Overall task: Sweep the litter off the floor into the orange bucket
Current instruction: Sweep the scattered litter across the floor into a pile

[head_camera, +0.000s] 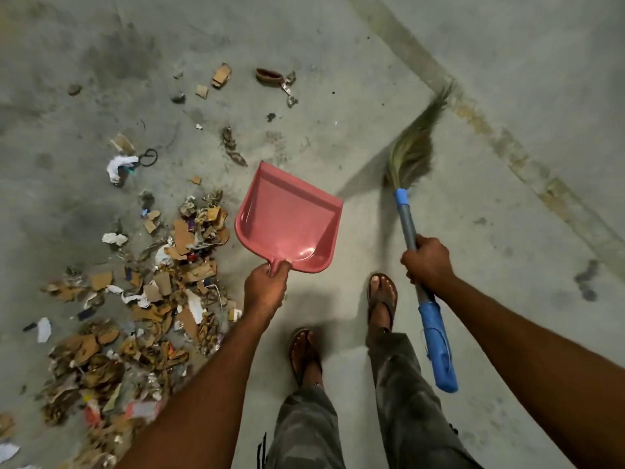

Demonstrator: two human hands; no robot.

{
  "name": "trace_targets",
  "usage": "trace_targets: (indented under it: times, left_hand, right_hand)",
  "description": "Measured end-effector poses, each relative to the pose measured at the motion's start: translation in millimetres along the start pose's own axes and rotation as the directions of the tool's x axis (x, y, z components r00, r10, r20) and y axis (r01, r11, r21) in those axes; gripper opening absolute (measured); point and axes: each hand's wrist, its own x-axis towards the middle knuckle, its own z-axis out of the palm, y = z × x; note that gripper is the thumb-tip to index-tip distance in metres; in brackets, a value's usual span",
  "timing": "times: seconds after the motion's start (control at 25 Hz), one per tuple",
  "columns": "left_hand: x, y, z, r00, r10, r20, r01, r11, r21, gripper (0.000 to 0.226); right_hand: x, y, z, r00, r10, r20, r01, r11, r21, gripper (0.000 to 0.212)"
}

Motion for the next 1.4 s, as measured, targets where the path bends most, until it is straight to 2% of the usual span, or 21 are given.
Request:
trace_targets:
  times: [0.12, 0.24, 0.4, 0.52, 0.64, 0.76, 0.84, 0.92, 1.08, 1.2, 1.28, 1.4]
  left_hand:
    - [11.5, 1.8, 20.3, 0.997, -0.051, -0.065, 0.051, 0.999, -0.003, 0.039]
    - [8.8, 7.0, 31.5, 0.986, -0.099, -0.135, 0.097, 0.995, -0.020, 0.042]
    - [-1.3, 34.9, 46.5, 0.974, -0.146, -0.172, 0.132, 0.987, -0.087, 0.043]
    - [-4.4, 71.6, 56.7, 0.975, -0.152, -0.160, 0.129, 0.981, -0.144, 0.041]
    - [10.8, 115.4, 62.7, 0.987, -0.096, -0.132, 0.076, 0.985, -0.153, 0.035]
    - [35.8, 149.8, 67.1, 0.992, -0.056, -0.115, 0.035, 0.984, -0.177, 0.034]
    - [50.8, 159.8, 68.2, 0.991, -0.069, -0.111, 0.047, 0.982, -0.185, 0.034]
    - [62.4, 168.6, 67.5, 0.989, -0.085, -0.118, 0.063, 0.982, -0.181, 0.036]
    - [105.1, 178.1, 48.4, 0.978, -0.144, -0.148, 0.120, 0.980, -0.160, 0.038]
    - [113.6, 182.2, 28.5, 0.965, -0.163, -0.205, 0.141, 0.983, -0.119, 0.043]
    - [115.3, 190.8, 14.5, 0.955, -0.194, -0.226, 0.165, 0.976, -0.140, 0.044]
    - [109.0, 201.6, 7.3, 0.944, -0.226, -0.241, 0.172, 0.959, -0.225, 0.043]
  right_hand:
    - [40.8, -56.9, 14.7, 0.967, -0.188, 0.172, 0.212, 0.969, -0.128, 0.036]
    - [55.3, -115.1, 1.7, 0.886, -0.327, 0.330, 0.403, 0.894, -0.196, 0.038]
    - [47.1, -126.1, -33.6, 0.776, -0.466, 0.424, 0.597, 0.760, -0.258, 0.064]
    - [42.0, -97.1, -68.4, 0.811, -0.471, 0.348, 0.567, 0.779, -0.267, 0.070]
    - [63.4, -79.6, -106.3, 0.898, -0.405, 0.175, 0.440, 0.847, -0.297, 0.069]
    - [114.7, -90.4, -125.0, 0.950, -0.310, 0.036, 0.310, 0.923, -0.230, 0.063]
    - [151.7, -110.6, -129.5, 0.967, -0.252, 0.039, 0.254, 0.947, -0.197, 0.048]
    - [173.0, -140.5, -123.3, 0.969, -0.217, 0.114, 0.241, 0.932, -0.270, 0.038]
    - [190.3, -226.8, -64.0, 0.898, -0.306, 0.316, 0.421, 0.808, -0.412, 0.048]
    - [175.4, -279.2, -35.1, 0.773, -0.417, 0.478, 0.604, 0.713, -0.355, 0.052]
    - [160.4, -305.4, -31.0, 0.722, -0.467, 0.510, 0.672, 0.647, -0.360, 0.056]
    - [149.3, -309.7, -46.1, 0.704, -0.527, 0.475, 0.701, 0.621, -0.351, 0.065]
